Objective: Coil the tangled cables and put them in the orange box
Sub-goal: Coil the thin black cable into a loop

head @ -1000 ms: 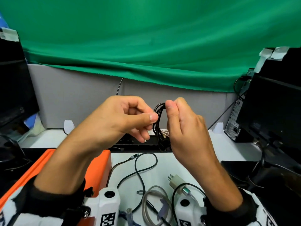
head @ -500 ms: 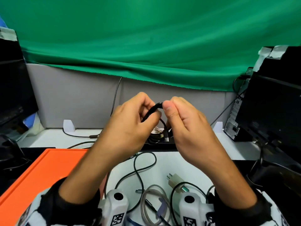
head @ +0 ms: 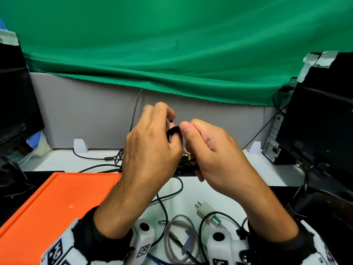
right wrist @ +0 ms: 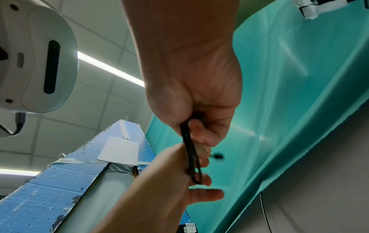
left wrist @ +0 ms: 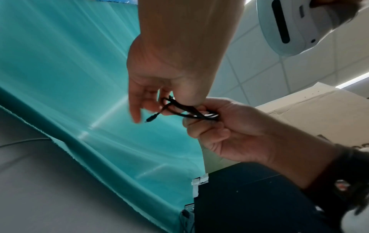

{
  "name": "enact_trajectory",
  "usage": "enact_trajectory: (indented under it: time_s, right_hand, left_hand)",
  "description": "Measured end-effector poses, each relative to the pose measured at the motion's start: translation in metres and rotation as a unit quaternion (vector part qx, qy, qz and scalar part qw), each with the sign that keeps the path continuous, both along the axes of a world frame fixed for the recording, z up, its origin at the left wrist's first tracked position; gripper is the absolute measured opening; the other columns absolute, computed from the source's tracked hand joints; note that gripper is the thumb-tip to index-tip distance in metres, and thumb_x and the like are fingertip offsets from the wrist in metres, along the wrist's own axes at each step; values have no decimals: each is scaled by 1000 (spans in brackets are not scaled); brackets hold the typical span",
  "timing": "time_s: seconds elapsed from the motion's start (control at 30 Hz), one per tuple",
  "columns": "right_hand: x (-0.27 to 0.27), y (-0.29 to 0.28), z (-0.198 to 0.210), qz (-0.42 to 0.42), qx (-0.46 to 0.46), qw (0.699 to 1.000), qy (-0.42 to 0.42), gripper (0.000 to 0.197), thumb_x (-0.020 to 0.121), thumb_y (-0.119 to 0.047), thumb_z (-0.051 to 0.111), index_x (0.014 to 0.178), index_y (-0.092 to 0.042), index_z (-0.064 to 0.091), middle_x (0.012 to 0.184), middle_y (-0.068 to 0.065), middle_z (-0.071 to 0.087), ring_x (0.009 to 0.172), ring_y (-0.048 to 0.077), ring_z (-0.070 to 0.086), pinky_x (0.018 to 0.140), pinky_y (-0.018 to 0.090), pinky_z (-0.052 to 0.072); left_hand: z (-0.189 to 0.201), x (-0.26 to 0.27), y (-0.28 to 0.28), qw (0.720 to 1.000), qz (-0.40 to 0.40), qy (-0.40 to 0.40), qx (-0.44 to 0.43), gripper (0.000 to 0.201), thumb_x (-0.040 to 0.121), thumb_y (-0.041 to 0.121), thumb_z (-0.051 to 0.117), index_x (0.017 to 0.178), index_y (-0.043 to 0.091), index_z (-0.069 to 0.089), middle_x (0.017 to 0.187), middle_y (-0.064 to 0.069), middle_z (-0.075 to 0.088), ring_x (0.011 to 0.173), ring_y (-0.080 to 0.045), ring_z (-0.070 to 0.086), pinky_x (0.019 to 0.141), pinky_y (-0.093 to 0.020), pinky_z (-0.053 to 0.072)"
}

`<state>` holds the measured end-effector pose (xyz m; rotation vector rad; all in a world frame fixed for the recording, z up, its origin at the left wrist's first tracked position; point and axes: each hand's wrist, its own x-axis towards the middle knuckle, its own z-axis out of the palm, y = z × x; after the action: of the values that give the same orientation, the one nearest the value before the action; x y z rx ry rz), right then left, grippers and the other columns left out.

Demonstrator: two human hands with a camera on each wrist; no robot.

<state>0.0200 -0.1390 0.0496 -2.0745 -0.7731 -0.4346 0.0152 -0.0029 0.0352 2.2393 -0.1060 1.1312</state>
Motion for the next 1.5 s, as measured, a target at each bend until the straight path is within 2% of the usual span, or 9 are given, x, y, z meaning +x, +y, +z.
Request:
enact_trajectory:
  time_s: [0.1,0.23,0.47,0.67,0.87,0.97,1.17,1.37,1.5]
  right_hand:
    - [1,1,-2,-2,-14,1000,-21,40,104,-42,43,67,-28,40,59,-10,50,58,13,49,52,23,35]
    - [4,-3,-1,-14,-24,999,-38,40,105,-35,46,66,-36,42,60,-21,52,60,2,50,54,14,34]
    - [15,-7,-6,-34,13,998,-42,41,106,-41,42,77,-13,49,70,10,53,65,22,48,62,37,40]
    - [14,-10,-2,5,108,990,88,46,103,-55,40,73,-21,50,65,-4,47,53,7,40,52,29,36]
    - [13,-6,-2,22,212,972,104,51,107,-46,41,65,-18,52,58,-1,54,51,18,55,54,34,46]
    - [13,2,-3,68,309,938,141,50,105,-41,46,62,-15,49,52,0,53,59,20,64,65,30,50]
    - [13,13,-9,131,447,844,265,48,99,-49,51,60,-21,44,56,0,35,49,14,43,55,26,41]
    - [15,7,-9,50,348,928,121,51,101,-39,57,54,-23,46,52,-6,30,44,13,27,47,26,28]
    - [12,-3,-3,-15,273,962,12,51,99,-35,63,55,-16,45,50,-4,35,48,12,31,50,26,29]
  left_hand:
    - [1,5,5,998,-46,5,41,32,80,10,46,108,20,58,118,2,50,106,-15,49,84,-24,40]
    - [7,4,12,964,-238,117,-31,37,89,-8,45,94,25,60,74,11,63,67,-6,57,60,-19,43]
    - [11,-1,18,962,-259,89,-9,22,97,35,45,84,22,58,64,1,51,57,-11,44,55,-36,38]
    - [10,-3,13,980,-195,-26,39,23,106,37,43,109,25,62,62,7,53,57,-8,48,55,-28,37]
    - [10,-1,20,963,-255,85,-22,23,98,50,49,93,29,58,61,-3,49,52,-11,37,53,-38,34]
    - [10,0,16,970,-230,74,-39,28,99,47,47,84,25,56,62,0,53,54,-14,42,55,-38,38]
    - [5,3,11,968,-226,86,-69,36,98,50,46,78,20,53,60,1,48,55,-14,42,54,-39,39]
    - [4,0,8,972,-222,73,-9,46,95,52,51,74,12,46,56,-2,39,52,-14,33,51,-35,30]
    - [6,1,12,906,-378,166,-93,44,92,47,63,89,4,57,55,0,35,51,-18,26,48,-30,21]
